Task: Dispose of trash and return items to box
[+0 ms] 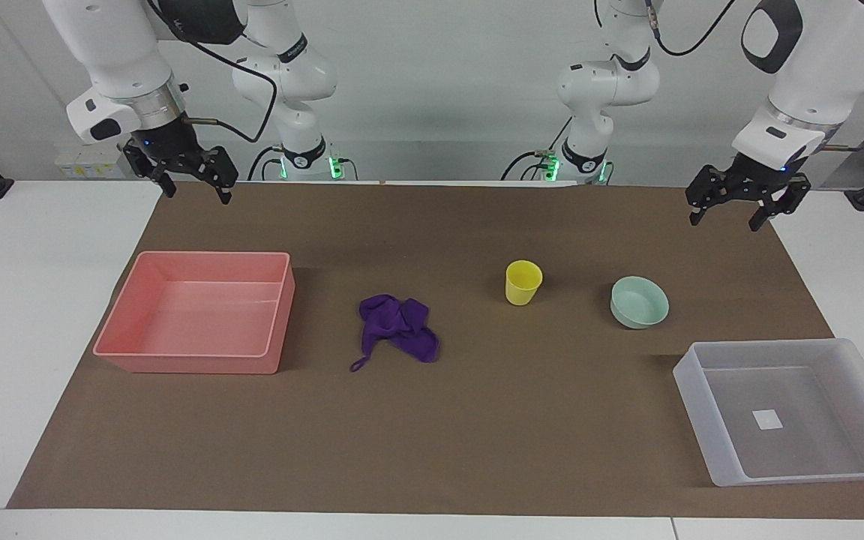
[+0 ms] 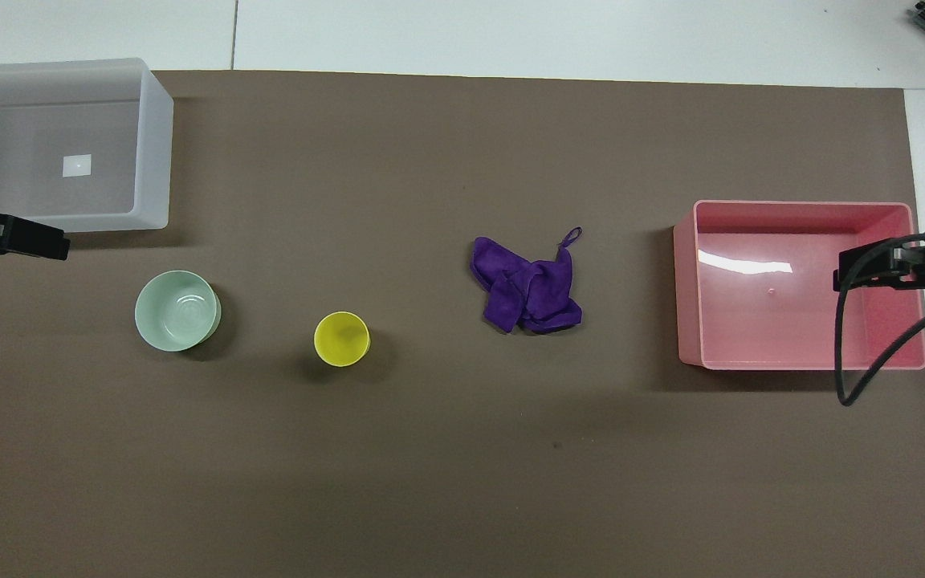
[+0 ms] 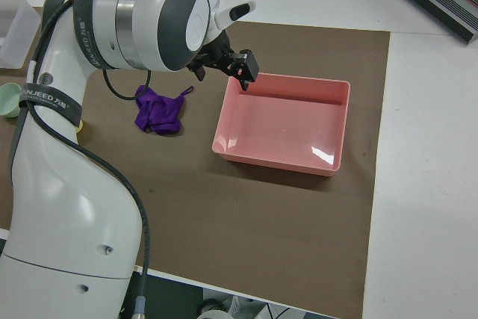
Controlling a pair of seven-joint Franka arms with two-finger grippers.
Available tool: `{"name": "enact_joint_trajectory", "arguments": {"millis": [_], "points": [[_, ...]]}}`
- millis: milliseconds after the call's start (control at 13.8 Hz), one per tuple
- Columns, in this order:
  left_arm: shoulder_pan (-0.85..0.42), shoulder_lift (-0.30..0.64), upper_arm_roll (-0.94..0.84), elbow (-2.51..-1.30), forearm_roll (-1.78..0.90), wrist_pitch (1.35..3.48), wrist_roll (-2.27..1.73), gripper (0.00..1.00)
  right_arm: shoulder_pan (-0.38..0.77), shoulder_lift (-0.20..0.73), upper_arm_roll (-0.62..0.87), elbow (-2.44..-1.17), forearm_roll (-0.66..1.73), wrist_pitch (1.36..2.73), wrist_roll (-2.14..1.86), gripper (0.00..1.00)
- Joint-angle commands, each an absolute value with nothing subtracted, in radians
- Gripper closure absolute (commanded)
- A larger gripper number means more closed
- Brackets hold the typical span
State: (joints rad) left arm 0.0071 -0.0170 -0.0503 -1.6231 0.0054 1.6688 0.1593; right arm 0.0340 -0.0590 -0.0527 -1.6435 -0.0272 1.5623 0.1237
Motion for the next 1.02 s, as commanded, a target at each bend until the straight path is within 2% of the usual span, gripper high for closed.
{"name": "enact_joint_trajectory", "arguments": {"millis": [0, 508, 726, 944], "points": [[0.014, -0.048, -0.054, -1.658, -0.006, 1.666, 0.152, 0.0, 0.037, -0.084, -0.057, -1.669, -0.017, 1.566, 0.104, 0.0], [0.005, -0.048, -0.054, -1.663, -0.002, 1.689, 0.156, 0.0, 0.037, -0.084, -0.057, -1.669, -0.017, 1.566, 0.104, 0.0], [0.011, -0.048, -0.055, -1.689, -0.002, 1.727, 0.156, 0.0, 0.037, -0.084, -0.057, -1.67, -0.017, 1.566, 0.106, 0.0], [0.017, -0.043, -0.054, -1.77, -0.002, 1.816, 0.153, 0.0, 0.038, -0.084, -0.057, -1.671, -0.017, 1.569, 0.113, 0.0]]}}
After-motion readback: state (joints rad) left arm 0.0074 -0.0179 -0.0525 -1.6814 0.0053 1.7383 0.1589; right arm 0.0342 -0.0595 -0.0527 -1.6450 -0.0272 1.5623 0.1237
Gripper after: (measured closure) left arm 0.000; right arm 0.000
